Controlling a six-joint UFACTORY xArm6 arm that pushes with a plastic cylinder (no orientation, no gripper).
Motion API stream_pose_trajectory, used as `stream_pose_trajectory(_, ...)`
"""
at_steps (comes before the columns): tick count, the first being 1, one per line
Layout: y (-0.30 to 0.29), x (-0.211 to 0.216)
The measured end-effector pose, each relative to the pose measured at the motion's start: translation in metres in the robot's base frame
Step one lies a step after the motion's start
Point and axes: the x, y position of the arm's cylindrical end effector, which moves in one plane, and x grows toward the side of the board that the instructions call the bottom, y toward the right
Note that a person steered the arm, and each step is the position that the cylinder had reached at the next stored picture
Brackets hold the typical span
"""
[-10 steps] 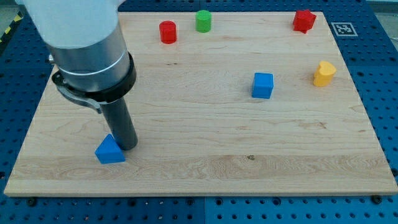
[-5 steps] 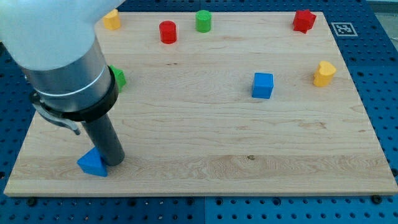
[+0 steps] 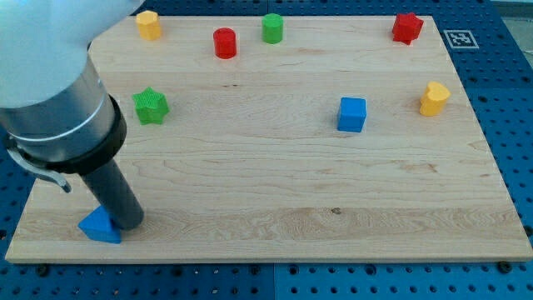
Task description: Move the arm towards bottom left
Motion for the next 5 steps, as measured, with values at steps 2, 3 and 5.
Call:
stream_pose_trajectory(2,-0.012,-0.023)
stream_pose_trajectory(3,-0.015,-0.029)
stream_pose_trajectory(5,-0.015,-0.029)
